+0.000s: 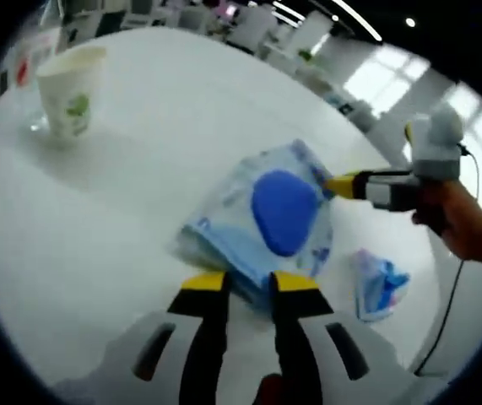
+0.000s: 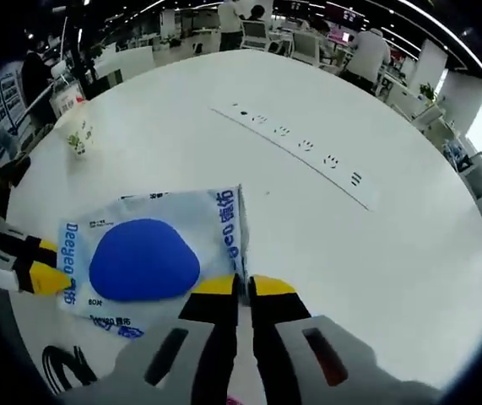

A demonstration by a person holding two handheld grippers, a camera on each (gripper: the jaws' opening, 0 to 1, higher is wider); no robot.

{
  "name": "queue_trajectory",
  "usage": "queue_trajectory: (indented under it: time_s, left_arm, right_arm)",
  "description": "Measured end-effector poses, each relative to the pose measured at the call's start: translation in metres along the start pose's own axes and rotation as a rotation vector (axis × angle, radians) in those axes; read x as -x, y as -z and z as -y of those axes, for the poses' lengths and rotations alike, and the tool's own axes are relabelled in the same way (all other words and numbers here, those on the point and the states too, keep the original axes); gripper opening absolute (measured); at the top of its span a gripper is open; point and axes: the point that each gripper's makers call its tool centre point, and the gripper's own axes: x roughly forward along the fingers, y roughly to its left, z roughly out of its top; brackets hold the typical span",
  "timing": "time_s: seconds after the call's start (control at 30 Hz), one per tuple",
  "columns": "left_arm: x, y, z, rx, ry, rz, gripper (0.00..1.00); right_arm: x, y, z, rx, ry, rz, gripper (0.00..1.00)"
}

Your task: Arrange the tabletop items into an orderly group along one side of the table until the central work area is clear of visible clutter.

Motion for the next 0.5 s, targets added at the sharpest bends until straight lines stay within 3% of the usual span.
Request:
queue_trajectory:
  time_s: [0.23, 0.27, 0.5]
  left_arm:
    - [0.002, -0.002, -0.012, 0.0, -0.013, -0.016, 0.11]
    - [0.004, -0.004, -0.016, -0.036, -0.01, -0.02, 0.11]
    - [0.013, -0.022, -0.031, -0.058, -0.007, -0.008, 0.09]
  right_arm:
    - [0.007, 0.008, -0.006, -0.005, -0.006, -0.014, 0.0]
    - [0.009, 0.009, -0.008, -0.016, -0.011, -0.013, 0.0]
    - [0.025, 0.012, -0.021, -0.049, -0.021, 0.027, 0.0]
